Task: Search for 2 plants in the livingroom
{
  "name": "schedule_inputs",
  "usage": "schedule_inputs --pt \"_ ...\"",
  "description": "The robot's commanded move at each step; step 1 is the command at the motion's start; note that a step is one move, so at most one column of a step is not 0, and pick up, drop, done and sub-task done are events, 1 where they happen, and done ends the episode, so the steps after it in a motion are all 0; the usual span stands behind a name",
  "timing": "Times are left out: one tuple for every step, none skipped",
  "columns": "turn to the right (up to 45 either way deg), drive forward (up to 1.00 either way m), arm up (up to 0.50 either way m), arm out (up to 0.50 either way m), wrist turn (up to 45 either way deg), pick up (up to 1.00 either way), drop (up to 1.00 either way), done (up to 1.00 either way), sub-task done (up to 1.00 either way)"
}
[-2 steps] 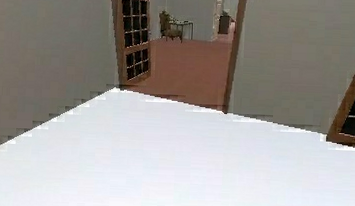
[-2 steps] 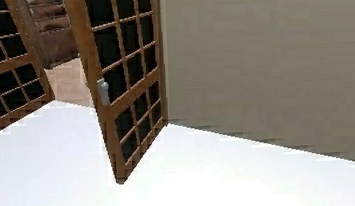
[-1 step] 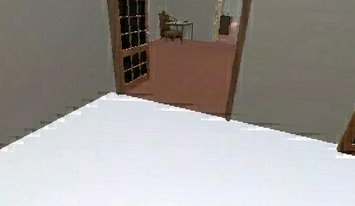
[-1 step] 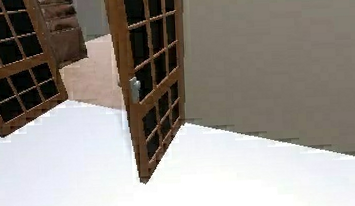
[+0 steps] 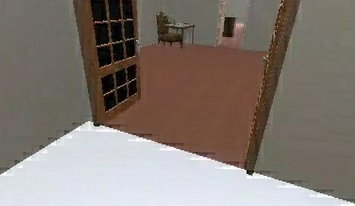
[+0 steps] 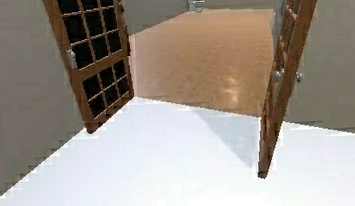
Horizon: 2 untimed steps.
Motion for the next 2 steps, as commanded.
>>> schedule_inputs --pt "0.0 1.00 0.00 0.00 0.0 0.00 0.00 0.00 0.00" --pt "0.0 0.65 0.00 0.00 0.0 0.00 0.00 0.00 0.00"
